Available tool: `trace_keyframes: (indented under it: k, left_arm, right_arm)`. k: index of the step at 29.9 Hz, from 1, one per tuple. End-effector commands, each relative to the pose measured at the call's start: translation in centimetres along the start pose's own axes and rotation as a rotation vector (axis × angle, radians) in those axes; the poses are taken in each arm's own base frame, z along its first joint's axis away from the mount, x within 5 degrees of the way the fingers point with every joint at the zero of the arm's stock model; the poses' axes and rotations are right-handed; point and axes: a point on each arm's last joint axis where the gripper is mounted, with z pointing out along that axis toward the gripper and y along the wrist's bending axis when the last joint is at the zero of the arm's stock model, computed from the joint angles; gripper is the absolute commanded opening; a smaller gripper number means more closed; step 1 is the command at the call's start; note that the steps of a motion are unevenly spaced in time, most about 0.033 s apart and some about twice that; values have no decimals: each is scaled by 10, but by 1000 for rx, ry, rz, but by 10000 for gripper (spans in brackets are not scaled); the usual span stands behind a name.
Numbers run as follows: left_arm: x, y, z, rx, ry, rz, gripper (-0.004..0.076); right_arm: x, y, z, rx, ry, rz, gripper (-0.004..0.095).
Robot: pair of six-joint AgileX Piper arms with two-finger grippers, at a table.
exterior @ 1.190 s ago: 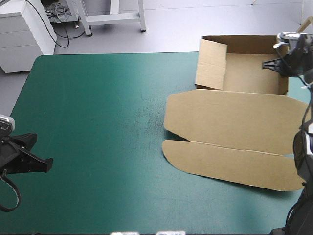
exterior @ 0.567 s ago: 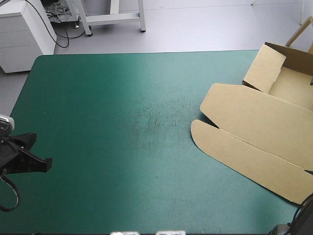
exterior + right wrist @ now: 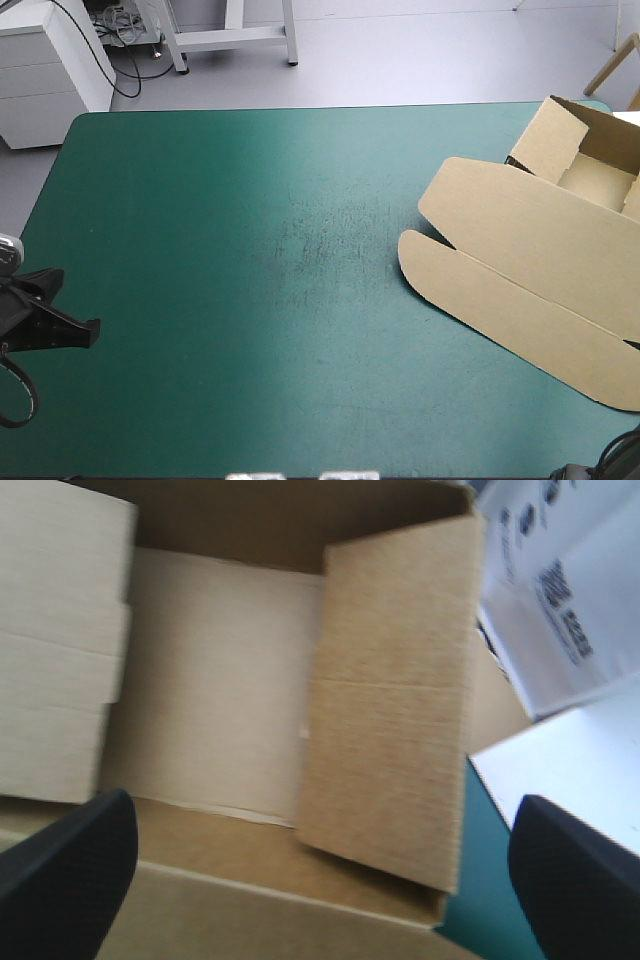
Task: Fold the box
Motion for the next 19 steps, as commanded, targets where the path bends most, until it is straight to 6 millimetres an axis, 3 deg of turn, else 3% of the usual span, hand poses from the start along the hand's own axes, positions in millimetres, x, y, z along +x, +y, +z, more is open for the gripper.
trace_keyframes:
  k: [1, 6, 9, 12, 16, 17, 19]
  left_arm:
    - [-1, 3, -2, -24, 28, 0, -10]
    - [0, 4, -2, -34, 29, 2, -10]
    - [0, 4, -2, -34, 29, 2, -10]
    - [0, 4, -4, -36, 24, -1, -10]
    - [4, 9, -13, -63, -11, -44, -10]
    - [5, 10, -17, -63, -28, -52, -10]
    - [9, 11, -24, -57, -63, -58, -10]
  right_arm:
    - [-4, 24, -67, -137, -184, -23, 927]
    - [17, 69, -97, -278, -197, -127, 919]
    - [36, 104, -108, -351, -186, -224, 841]
    - [53, 137, -120, -412, -222, -344, 593]
    - [81, 170, -130, -444, -211, -486, 69]
    - [88, 176, -134, -451, -216, -516, -17]
    - [100, 184, -140, -479, -247, -545, -5]
